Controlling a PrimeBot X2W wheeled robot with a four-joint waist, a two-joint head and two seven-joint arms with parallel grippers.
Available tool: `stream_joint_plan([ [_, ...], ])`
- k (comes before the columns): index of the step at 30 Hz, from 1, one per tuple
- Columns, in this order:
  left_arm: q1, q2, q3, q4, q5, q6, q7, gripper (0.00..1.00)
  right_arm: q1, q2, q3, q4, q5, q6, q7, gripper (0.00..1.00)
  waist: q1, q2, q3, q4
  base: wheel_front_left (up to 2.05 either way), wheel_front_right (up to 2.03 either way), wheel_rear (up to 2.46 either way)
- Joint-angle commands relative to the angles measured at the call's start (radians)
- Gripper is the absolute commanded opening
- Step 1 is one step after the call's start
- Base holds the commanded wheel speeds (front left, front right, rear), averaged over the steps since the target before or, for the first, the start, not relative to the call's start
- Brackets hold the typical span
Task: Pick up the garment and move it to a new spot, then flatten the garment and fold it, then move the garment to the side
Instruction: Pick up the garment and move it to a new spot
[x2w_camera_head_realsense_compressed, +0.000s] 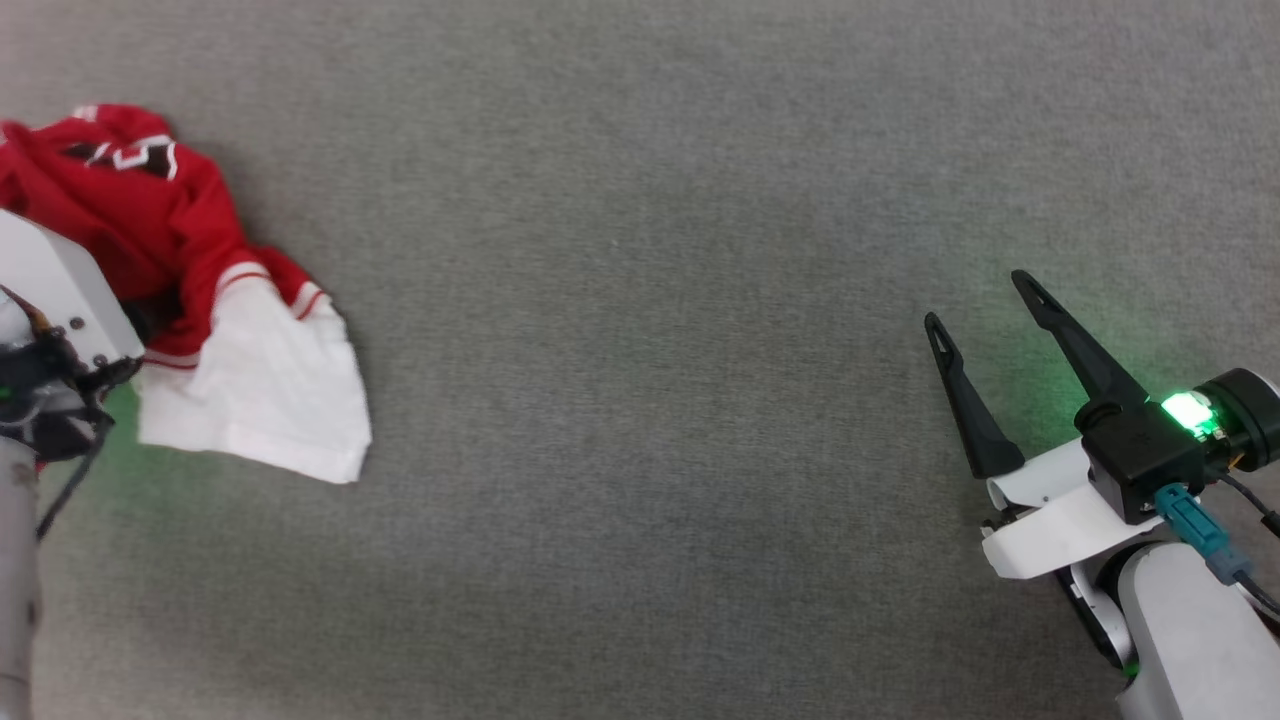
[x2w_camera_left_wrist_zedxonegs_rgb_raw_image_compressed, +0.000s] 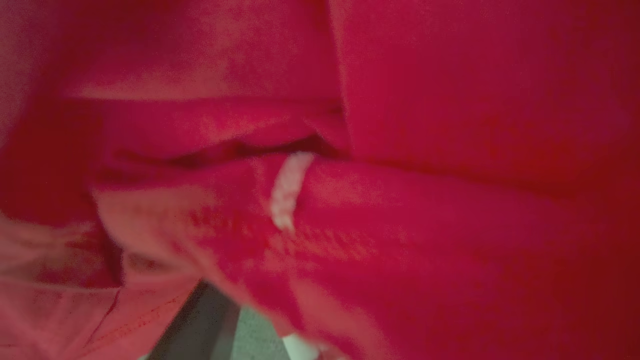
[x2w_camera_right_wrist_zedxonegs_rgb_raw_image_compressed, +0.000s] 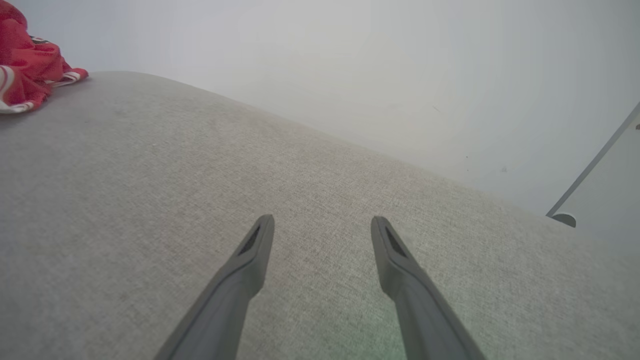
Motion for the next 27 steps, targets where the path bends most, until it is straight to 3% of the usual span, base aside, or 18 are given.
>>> stream_joint_plan([
  [1,-0.012,0.001,-0.01,0.034,0.011,0.014,0.022,1.0,-0.015,-0.004,0.003,-0.005,0.007,0.0,0.002,1.0,0.0,0.0,0.027,-0.025,0.0,0.0,0.0],
  [6,-0.029,-0.014,-0.041,0.147,0.018,0.042,0.094,1.0,-0.02,-0.003,0.005,-0.01,0.011,0.0,0.006,1.0,0.0,0.0,0.036,-0.035,0.0,0.0,0.0],
  [11,-0.058,-0.024,-0.057,0.215,0.017,0.042,0.137,0.98,-0.032,0.004,0.006,-0.009,0.016,0.0,0.012,1.0,0.0,0.0,0.04,-0.039,0.0,0.0,0.0],
  [12,-0.063,-0.026,-0.056,0.224,0.014,0.039,0.134,0.84,-0.035,0.006,0.007,-0.006,0.018,0.0,0.012,1.0,0.0,0.0,0.039,-0.039,0.0,0.0,0.0],
  [13,-0.068,-0.026,-0.057,0.226,0.017,0.033,0.117,0.6,-0.038,0.009,0.009,-0.003,0.019,0.0,0.011,1.0,0.0,0.0,0.037,-0.039,0.0,0.0,0.0],
  [14,-0.075,-0.022,-0.057,0.225,0.021,0.026,0.095,0.0,-0.039,0.011,0.01,0.0,0.02,0.0,0.01,1.0,0.0,0.0,0.034,-0.038,0.0,0.0,0.0],
  [27,-0.169,0.08,-0.084,0.099,0.085,-0.045,-0.22,0.0,0.004,0.051,0.01,0.059,0.03,0.0,0.0,1.0,0.0,0.0,-0.119,-0.032,0.0,0.0,0.0],
])
